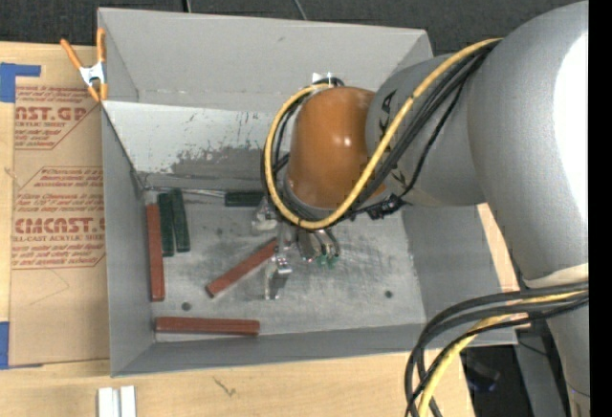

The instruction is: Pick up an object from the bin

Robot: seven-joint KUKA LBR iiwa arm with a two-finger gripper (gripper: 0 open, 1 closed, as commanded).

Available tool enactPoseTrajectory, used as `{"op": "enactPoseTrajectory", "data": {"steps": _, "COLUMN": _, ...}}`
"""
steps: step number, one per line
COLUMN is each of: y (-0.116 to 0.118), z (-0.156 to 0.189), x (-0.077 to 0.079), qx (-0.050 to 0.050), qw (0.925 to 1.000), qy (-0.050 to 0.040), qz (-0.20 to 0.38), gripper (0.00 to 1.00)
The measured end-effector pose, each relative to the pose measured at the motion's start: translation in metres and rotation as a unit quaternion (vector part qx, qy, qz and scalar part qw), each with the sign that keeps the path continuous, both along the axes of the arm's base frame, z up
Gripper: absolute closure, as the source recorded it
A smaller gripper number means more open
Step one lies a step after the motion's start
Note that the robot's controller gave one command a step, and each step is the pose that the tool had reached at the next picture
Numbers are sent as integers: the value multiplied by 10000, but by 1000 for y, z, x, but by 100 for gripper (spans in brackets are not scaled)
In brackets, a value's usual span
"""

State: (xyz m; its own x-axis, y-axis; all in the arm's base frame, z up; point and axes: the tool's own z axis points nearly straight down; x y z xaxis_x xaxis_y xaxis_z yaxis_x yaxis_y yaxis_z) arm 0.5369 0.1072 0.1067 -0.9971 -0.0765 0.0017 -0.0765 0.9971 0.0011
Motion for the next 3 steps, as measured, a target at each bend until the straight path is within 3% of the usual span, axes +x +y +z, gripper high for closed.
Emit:
{"op": "enactPoseTrajectory", "data": {"steps": 1, "y": 10, "z": -3, "x": 8, "qx": 4, "qw": 9990, "qy": -16, "qz": -445, "gripper": 0}}
{"op": "enactPoseTrajectory", "data": {"steps": 2, "y": 26, "z": -34, "x": 10, "qx": 2, "qw": 9987, "qy": -52, "qz": -503, "gripper": 0}}
{"op": "enactPoseTrajectory", "data": {"steps": 3, "y": 10, "z": -30, "x": 20, "qx": 34, "qw": 9999, "qy": -62, "qz": 145, "gripper": 100}}
